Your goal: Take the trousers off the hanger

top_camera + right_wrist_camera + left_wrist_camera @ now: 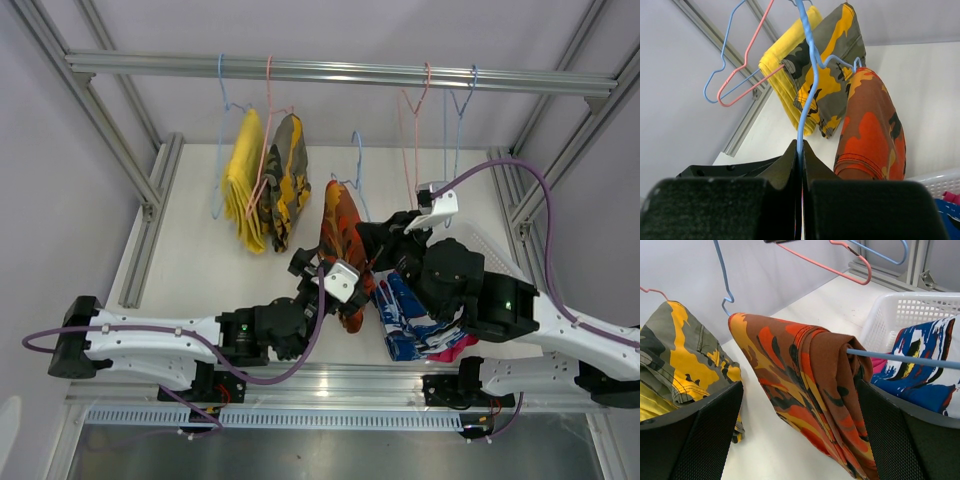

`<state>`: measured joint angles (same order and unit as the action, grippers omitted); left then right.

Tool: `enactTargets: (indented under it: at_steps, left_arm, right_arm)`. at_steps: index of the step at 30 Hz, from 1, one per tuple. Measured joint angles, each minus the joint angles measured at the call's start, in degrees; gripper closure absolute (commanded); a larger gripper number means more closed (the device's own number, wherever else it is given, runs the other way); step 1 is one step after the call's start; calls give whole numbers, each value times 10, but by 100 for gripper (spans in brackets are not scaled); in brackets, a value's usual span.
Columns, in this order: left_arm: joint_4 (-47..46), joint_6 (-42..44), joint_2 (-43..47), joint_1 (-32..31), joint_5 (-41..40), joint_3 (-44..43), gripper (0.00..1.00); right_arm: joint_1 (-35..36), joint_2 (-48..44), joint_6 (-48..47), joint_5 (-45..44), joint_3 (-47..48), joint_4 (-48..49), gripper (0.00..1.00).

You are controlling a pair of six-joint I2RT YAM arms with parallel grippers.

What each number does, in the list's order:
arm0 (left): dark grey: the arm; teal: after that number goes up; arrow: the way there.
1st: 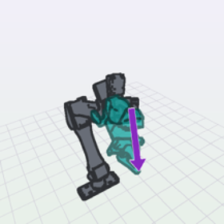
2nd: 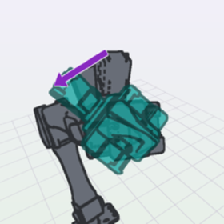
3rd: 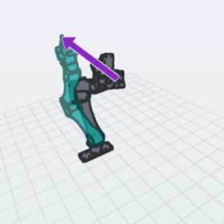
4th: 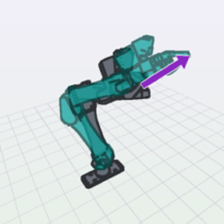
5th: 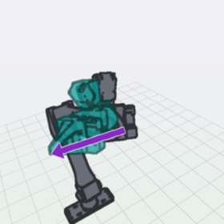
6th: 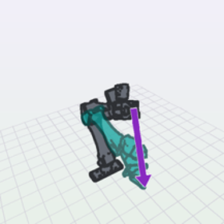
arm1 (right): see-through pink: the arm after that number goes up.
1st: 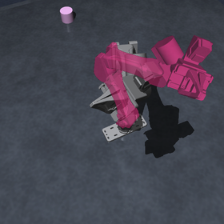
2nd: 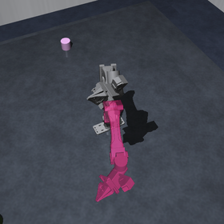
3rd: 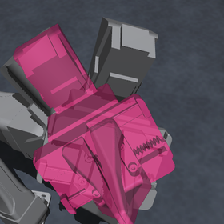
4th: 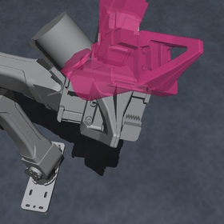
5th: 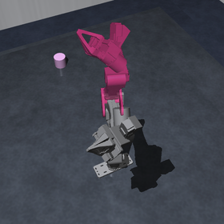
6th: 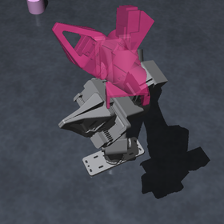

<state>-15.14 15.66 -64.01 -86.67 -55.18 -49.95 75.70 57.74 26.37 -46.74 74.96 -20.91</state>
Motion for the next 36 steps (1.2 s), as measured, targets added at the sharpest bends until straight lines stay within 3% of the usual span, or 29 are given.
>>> enactTargets:
  at_steps: [36]
  left_arm:
    - [41,-66,-3,41,50,0,1]
  right_arm:
    - [0,-11,10,12,-43,42,100]
